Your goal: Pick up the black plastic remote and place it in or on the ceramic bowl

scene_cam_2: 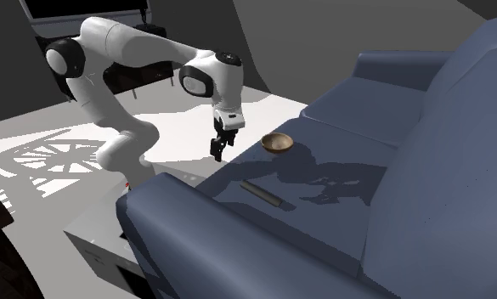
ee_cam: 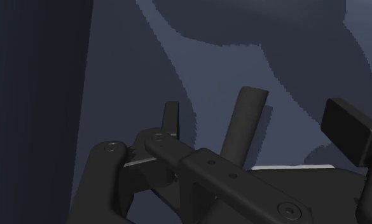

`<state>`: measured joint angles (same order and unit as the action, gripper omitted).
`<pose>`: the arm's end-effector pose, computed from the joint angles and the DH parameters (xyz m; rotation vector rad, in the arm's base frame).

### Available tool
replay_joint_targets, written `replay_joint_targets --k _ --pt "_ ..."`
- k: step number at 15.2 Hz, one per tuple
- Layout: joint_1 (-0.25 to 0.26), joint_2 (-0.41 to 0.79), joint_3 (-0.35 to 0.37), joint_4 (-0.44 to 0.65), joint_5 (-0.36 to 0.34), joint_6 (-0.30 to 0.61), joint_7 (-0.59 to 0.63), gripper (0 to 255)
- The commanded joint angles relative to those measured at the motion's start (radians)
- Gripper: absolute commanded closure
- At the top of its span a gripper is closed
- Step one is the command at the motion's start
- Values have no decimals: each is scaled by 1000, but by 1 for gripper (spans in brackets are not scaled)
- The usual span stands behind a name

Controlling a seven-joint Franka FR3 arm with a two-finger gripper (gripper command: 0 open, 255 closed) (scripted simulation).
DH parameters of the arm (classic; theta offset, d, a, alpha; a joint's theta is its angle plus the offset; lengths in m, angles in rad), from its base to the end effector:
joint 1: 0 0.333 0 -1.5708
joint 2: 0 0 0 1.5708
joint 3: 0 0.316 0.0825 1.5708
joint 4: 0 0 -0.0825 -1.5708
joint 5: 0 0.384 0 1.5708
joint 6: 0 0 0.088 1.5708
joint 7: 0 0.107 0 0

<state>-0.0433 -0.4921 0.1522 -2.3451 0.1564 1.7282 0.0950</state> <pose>0.3863 0.0620 0.5034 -3.0651 0.0660 0.2072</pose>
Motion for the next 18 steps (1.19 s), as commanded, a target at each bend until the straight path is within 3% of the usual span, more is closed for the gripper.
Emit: replay_joint_targets --k 1,14,18 --pt "-5 73 21 15 5 52 44 0" --pt "-16 571 89 190 -35 320 326 0" --pt "-12 597 90 170 -38 365 333 0"
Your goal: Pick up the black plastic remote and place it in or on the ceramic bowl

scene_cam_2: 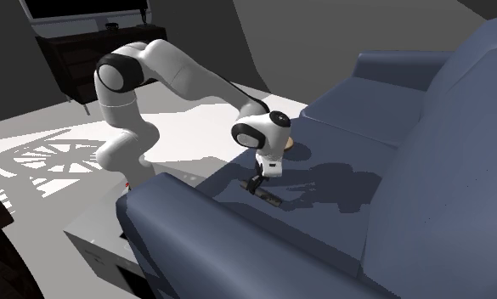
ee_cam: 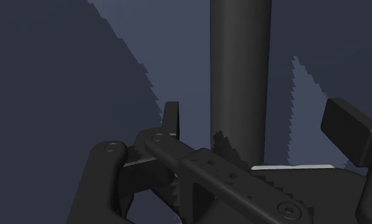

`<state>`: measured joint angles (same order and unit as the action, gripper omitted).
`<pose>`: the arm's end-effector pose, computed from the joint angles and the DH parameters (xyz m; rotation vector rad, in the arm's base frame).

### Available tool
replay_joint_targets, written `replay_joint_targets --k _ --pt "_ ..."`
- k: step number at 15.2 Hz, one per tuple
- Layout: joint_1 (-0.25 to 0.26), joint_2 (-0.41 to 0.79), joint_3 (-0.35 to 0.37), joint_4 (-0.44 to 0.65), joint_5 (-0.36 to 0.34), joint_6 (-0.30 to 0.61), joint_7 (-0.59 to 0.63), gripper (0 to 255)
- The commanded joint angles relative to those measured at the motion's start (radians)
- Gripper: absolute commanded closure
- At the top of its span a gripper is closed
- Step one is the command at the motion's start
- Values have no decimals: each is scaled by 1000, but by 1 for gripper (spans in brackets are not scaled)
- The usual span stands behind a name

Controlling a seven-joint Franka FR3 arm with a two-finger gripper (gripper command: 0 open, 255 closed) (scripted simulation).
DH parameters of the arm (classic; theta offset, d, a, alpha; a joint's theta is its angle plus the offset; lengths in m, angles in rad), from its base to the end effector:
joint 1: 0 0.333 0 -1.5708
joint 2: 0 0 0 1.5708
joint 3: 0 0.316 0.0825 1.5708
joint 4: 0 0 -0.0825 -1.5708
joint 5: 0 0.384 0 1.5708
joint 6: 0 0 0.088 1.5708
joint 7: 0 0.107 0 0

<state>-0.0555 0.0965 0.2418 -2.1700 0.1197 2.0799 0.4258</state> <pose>0.5169 0.1029 0.3372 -3.0277 0.4677 0.3268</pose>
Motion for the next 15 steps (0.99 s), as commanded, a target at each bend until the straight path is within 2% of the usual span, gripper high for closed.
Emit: replay_joint_targets --k 1,4,12,13,15 --pt "2 13 1 -13 -1 27 2 0" --pt "5 34 3 -41 -3 75 4 0" --pt "5 34 3 -41 -2 75 4 0" --pt "5 34 3 -41 -2 75 4 255" --pt "5 34 3 -39 -3 73 4 255"
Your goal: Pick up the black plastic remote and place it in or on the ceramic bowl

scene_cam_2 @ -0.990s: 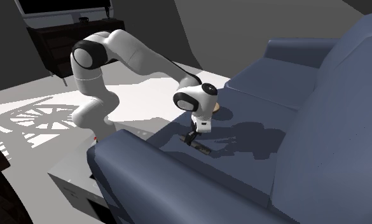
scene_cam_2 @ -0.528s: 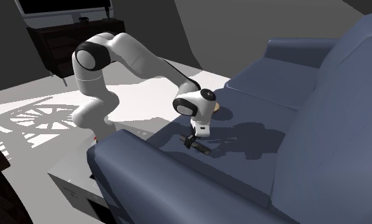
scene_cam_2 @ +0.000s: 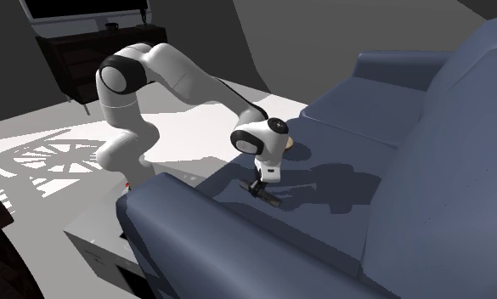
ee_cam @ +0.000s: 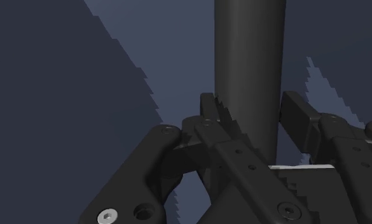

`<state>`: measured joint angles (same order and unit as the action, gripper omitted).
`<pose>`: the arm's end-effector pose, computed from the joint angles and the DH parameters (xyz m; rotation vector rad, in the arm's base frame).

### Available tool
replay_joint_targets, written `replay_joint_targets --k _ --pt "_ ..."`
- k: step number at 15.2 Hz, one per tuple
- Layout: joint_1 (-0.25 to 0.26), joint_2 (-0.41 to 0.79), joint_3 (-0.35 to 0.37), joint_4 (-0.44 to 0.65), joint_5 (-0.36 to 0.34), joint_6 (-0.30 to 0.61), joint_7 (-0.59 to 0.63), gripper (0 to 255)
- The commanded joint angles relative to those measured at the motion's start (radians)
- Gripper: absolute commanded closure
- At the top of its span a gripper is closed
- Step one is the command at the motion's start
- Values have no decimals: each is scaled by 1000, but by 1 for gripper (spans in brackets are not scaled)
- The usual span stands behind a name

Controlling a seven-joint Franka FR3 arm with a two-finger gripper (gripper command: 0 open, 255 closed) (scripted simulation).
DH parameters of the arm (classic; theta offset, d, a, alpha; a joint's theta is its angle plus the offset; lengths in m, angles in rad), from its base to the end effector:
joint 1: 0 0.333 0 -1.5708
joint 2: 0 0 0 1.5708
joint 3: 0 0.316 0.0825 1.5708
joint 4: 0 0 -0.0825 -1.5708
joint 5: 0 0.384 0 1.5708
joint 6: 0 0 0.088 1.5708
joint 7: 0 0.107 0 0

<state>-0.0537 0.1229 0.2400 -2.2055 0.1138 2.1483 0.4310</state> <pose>0.5141 0.1014 0.3137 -3.0283 0.4802 0.3156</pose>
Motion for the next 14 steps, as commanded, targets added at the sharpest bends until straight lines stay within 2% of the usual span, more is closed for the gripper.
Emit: replay_joint_targets --k 1,7,14 --pt "4 8 5 -3 3 4 0 255" --pt "4 7 4 -5 3 6 -1 255" --pt "0 -50 5 28 12 -84 -1 255"
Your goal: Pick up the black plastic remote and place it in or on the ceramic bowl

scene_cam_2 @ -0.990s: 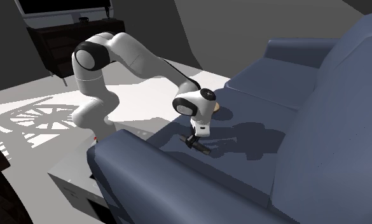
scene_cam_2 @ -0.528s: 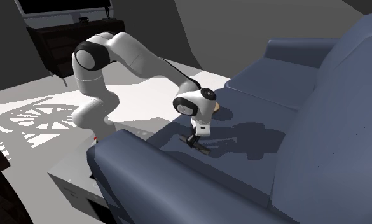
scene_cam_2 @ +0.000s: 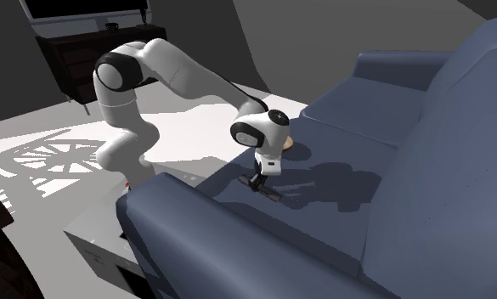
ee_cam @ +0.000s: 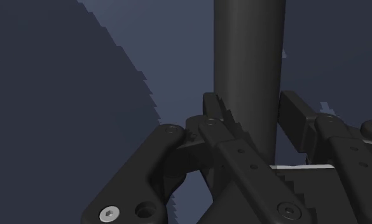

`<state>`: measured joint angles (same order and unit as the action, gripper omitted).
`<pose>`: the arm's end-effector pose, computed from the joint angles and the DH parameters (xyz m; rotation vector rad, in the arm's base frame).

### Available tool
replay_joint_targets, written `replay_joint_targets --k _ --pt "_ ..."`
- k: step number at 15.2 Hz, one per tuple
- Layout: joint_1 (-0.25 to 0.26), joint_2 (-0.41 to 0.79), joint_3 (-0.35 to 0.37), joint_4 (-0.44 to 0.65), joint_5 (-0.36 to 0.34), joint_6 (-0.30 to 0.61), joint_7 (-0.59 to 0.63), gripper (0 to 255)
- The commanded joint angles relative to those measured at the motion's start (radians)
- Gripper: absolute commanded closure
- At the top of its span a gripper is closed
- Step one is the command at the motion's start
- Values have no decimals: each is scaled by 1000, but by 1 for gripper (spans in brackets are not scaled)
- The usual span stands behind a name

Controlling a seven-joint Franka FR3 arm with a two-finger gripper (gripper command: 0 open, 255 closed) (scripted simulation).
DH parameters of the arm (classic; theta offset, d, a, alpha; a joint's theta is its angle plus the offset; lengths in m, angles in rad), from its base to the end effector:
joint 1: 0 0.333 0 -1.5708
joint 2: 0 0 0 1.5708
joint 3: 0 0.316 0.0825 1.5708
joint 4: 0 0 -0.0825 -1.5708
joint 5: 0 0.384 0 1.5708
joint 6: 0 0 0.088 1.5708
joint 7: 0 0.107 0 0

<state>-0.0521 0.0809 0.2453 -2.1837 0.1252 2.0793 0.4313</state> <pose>0.5119 0.1061 0.3395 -3.0272 0.4702 0.3264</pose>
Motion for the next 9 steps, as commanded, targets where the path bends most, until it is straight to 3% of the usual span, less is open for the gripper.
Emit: replay_joint_targets --k 1,9 --pt "-2 -15 -1 12 2 -28 -1 255" --pt "-5 -68 -2 65 9 -132 2 255"
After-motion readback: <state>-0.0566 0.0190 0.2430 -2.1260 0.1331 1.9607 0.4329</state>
